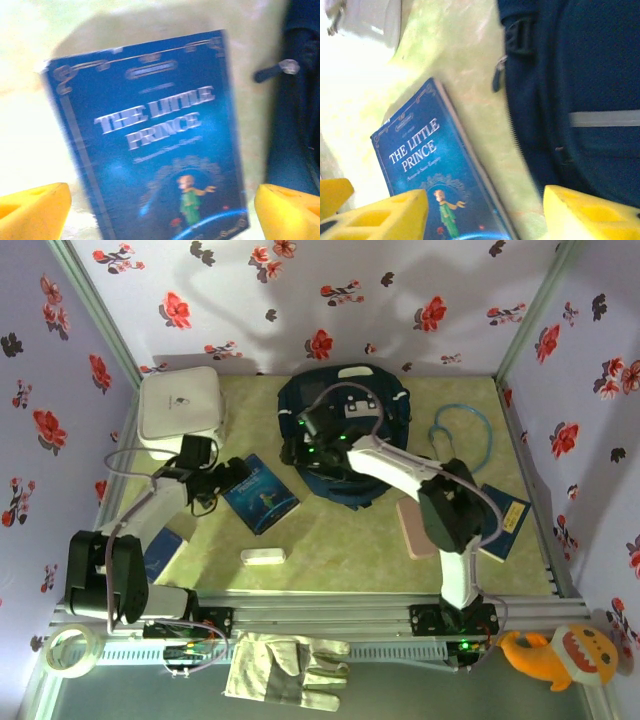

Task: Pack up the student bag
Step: Pick up the book from the middle-left of the table.

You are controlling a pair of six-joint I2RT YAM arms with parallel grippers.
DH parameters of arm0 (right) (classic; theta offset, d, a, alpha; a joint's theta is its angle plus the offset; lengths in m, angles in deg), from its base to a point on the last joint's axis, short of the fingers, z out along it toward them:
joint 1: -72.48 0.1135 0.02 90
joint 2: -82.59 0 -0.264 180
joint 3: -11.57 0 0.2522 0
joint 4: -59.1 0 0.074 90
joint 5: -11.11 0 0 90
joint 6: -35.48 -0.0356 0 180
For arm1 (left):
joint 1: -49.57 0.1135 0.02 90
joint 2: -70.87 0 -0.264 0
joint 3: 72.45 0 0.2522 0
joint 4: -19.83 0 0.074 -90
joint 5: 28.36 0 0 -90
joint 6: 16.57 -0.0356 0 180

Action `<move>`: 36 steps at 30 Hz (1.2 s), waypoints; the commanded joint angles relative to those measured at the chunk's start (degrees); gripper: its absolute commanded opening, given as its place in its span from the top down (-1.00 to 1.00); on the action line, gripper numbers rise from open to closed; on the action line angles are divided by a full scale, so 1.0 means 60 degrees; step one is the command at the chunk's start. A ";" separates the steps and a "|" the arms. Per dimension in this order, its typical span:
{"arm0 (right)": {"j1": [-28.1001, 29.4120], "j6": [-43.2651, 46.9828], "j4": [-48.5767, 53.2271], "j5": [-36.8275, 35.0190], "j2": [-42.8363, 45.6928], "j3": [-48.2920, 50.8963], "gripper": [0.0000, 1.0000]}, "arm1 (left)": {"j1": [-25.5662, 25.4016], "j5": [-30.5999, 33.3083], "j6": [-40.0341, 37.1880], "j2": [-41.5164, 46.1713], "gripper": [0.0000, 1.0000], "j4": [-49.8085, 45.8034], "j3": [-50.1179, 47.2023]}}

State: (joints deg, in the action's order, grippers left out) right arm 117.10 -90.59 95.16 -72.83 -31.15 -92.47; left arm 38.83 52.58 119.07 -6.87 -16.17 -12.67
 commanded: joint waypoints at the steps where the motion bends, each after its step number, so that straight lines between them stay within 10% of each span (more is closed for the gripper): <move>1: 0.0533 0.0918 0.1270 0.0012 -0.1029 -0.0995 -0.13 | 0.0299 0.0006 0.0681 0.0367 -0.83 -0.0086 -0.0600; 36: 0.0715 0.0344 0.1907 0.0310 -0.3224 -0.1374 0.02 | 0.0385 -0.2113 0.1076 -0.0984 -0.02 0.1876 -0.1171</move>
State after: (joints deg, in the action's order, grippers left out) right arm 122.57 -87.36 103.56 -69.16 -47.54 -103.79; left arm 41.02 43.73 124.54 -13.40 -6.60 -20.19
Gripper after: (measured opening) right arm 0.489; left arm 0.511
